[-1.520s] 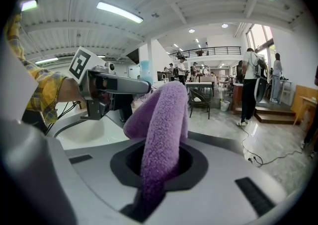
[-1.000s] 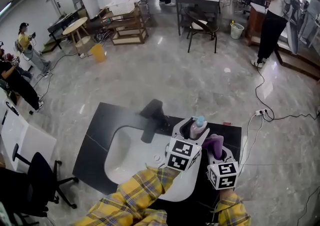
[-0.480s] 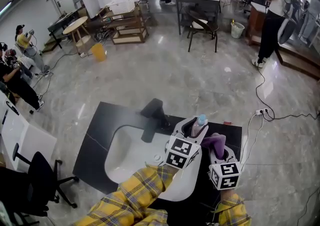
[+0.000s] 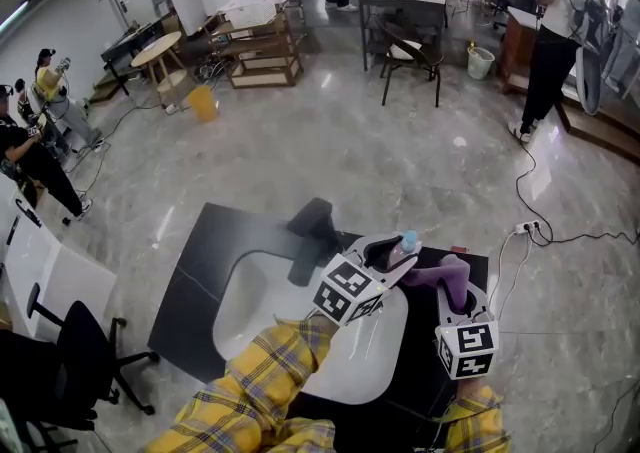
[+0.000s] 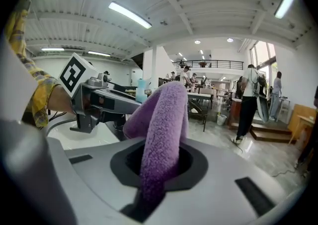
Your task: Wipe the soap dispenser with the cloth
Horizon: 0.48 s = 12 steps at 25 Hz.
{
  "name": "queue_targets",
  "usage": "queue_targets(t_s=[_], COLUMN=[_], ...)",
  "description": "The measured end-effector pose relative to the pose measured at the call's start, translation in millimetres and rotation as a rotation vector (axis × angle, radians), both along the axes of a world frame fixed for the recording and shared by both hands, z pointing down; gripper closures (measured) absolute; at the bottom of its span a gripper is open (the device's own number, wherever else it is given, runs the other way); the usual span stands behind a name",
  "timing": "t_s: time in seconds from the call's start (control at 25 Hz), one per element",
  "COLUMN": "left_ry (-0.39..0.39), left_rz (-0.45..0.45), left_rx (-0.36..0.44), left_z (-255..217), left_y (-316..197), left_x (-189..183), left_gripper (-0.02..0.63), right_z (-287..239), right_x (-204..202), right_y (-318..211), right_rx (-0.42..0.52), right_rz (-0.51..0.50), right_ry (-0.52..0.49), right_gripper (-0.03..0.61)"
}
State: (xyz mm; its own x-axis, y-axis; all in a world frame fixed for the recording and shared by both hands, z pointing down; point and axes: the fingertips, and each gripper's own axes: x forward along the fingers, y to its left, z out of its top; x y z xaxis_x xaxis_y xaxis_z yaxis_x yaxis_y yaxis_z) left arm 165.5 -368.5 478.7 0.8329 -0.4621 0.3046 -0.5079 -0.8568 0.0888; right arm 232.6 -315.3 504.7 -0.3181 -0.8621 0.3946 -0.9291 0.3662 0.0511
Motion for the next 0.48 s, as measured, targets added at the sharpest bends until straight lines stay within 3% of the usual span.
queue_targets(t_s=[0.16, 0.48], left_ry=[-0.006, -0.031], left_rz=[0.026, -0.08], left_rx=[-0.004, -0.025], left_z=[-0.3, 4.7], left_y=[1.6, -0.6], left_x=[-1.3, 4.7], left_gripper=[0.443, 0.433], right_z=[-7.1, -5.1], right_x=[3.8, 3.9], right_y=[-0.8, 0.8], right_rx=[0.013, 0.0], right_rz=[0.007, 0.009], right_ry=[-0.006, -0.011], right_gripper=[0.541, 0.541])
